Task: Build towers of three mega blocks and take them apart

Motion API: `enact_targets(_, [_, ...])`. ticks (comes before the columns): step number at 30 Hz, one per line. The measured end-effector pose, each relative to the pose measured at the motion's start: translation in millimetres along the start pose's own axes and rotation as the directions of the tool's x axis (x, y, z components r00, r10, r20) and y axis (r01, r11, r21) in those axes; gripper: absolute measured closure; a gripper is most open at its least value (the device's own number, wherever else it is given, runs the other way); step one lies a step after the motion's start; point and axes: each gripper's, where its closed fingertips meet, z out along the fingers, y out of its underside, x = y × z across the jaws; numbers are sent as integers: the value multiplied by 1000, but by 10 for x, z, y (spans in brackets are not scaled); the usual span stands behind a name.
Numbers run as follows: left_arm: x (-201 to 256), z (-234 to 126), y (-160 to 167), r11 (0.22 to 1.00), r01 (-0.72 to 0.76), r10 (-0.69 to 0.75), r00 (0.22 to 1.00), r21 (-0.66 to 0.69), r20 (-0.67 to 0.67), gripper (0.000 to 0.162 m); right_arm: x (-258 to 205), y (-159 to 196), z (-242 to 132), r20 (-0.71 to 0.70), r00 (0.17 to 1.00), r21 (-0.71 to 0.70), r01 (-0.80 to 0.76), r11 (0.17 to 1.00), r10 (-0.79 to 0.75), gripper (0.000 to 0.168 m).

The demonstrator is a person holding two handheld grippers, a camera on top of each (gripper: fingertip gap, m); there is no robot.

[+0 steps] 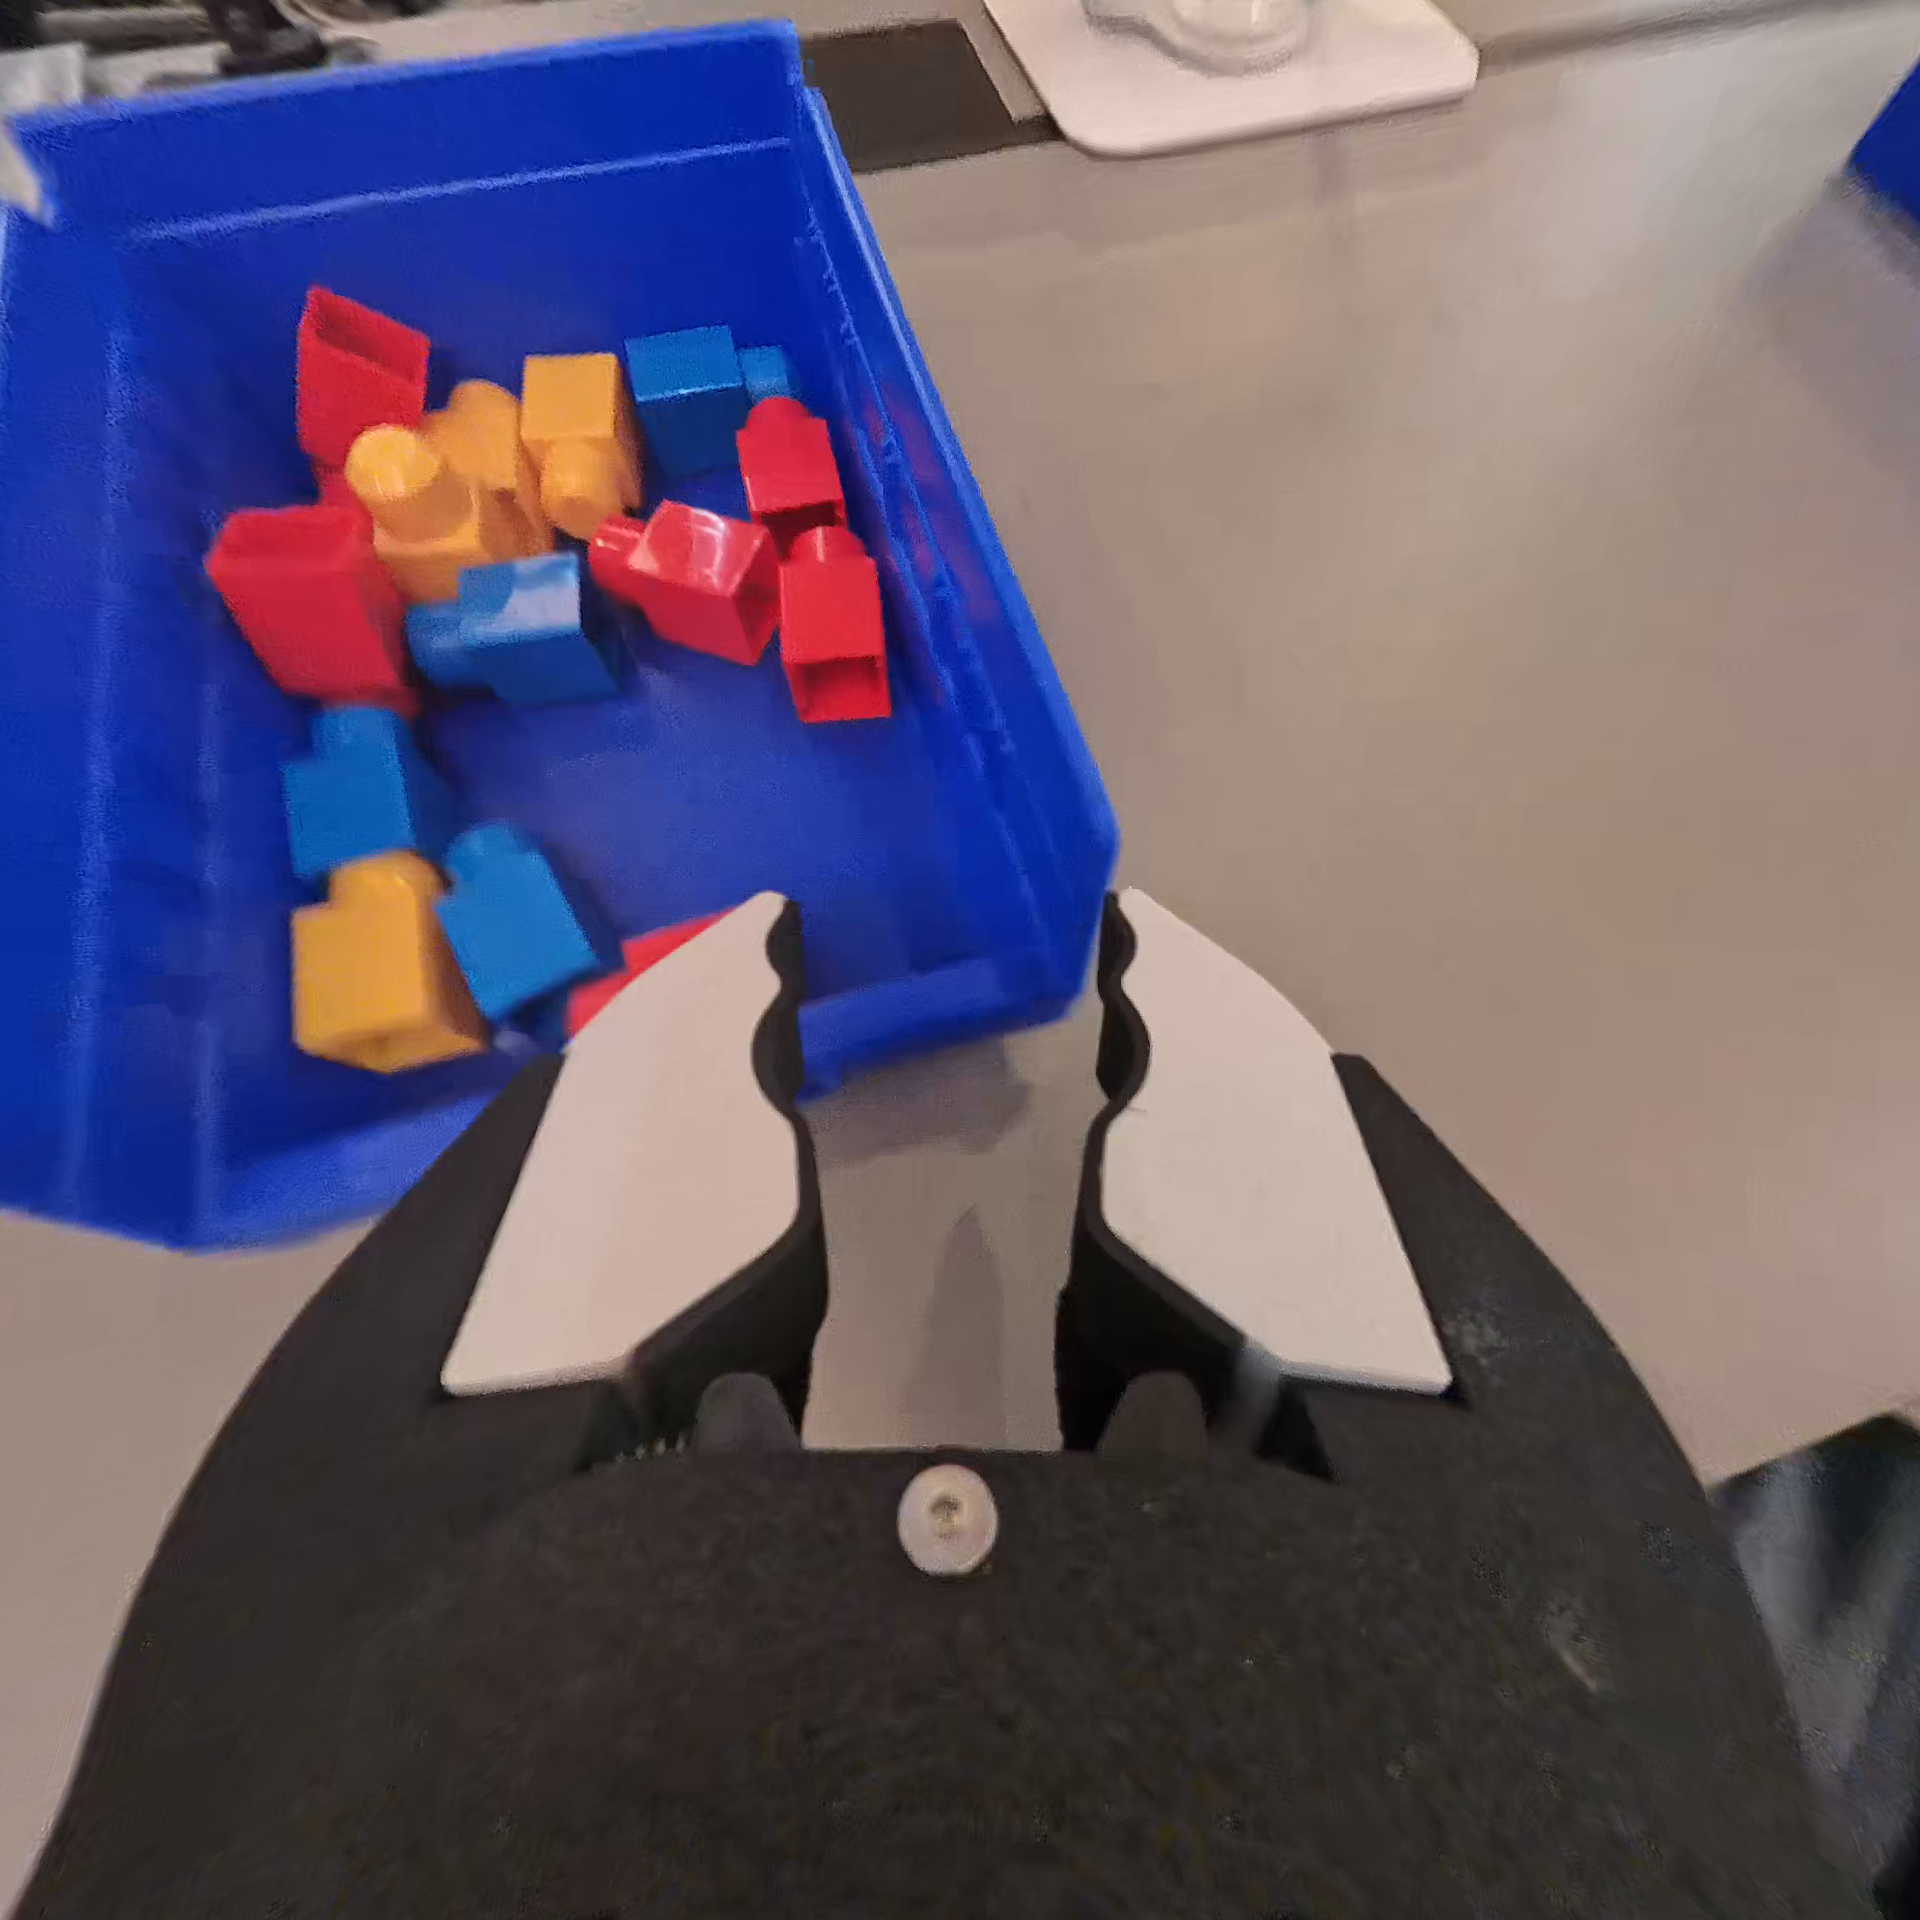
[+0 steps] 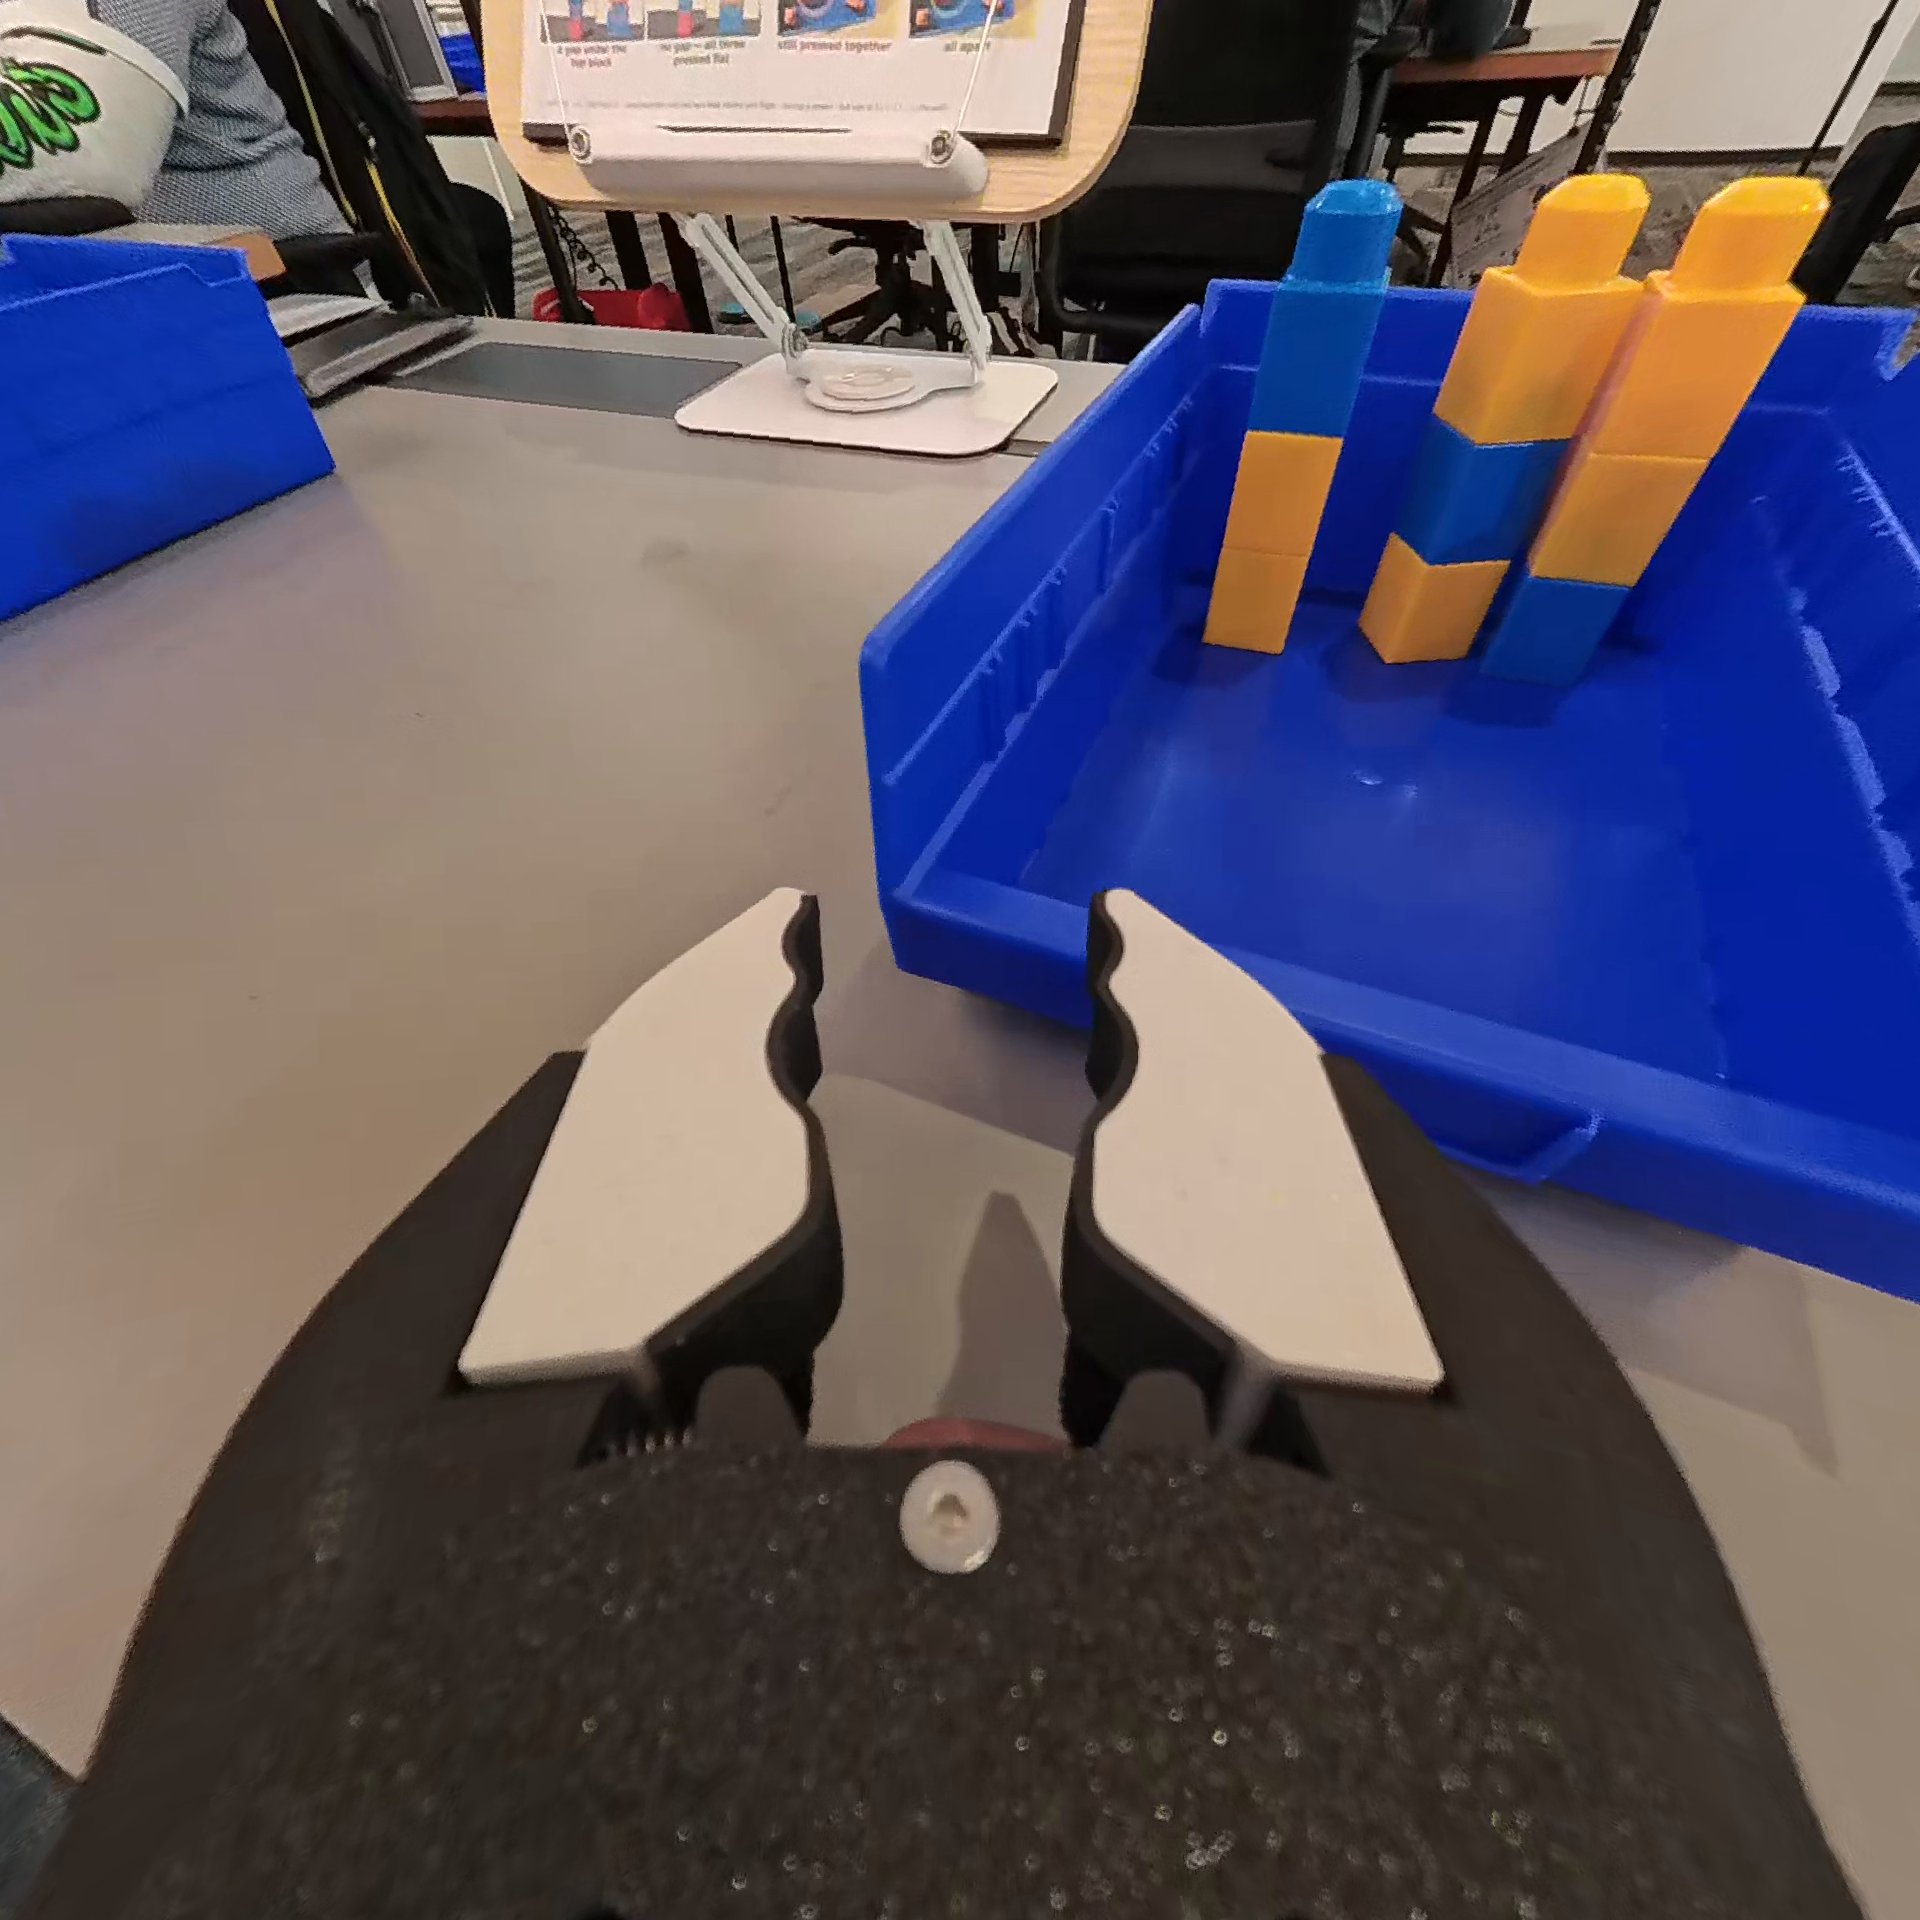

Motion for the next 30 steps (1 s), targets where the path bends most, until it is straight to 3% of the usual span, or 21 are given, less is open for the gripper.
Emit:
enact_targets(7, [-686, 830, -332, 932, -275, 242, 957, -238, -158, 103, -96, -25, 33, 34, 999, 4, -30, 1000, 30, 121])
enact_targets(14, [-824, 1458, -400, 863, -370, 250, 905, -344, -345, 94, -222, -64, 59, 25, 999, 9, 27, 1000, -28, 121])
enact_targets(24, [-924, 1674, -156, 795, -419, 240, 881, -439, -407, 94, -680, -6, 279, 124, 988, -27, 99, 995, -95, 122])
enact_targets(27, [-920, 1690, -180, 783, -463, 302, 867, -416, -397, 103, -800, -10, 313, 152, 983, -25, 111, 994, -106, 122])
enact_targets(28, [-920, 1683, -208, 783, -477, 325, 861, -399, -391, 118, -825, -9, 318, 158, 982, -26, 113, 993, -108, 122])
enact_targets(30, [-912, 1650, -273, 794, -492, 361, 855, -357, -373, 118, -864, -9, 323, 168, 979, -26, 117, 993, -111, 122])
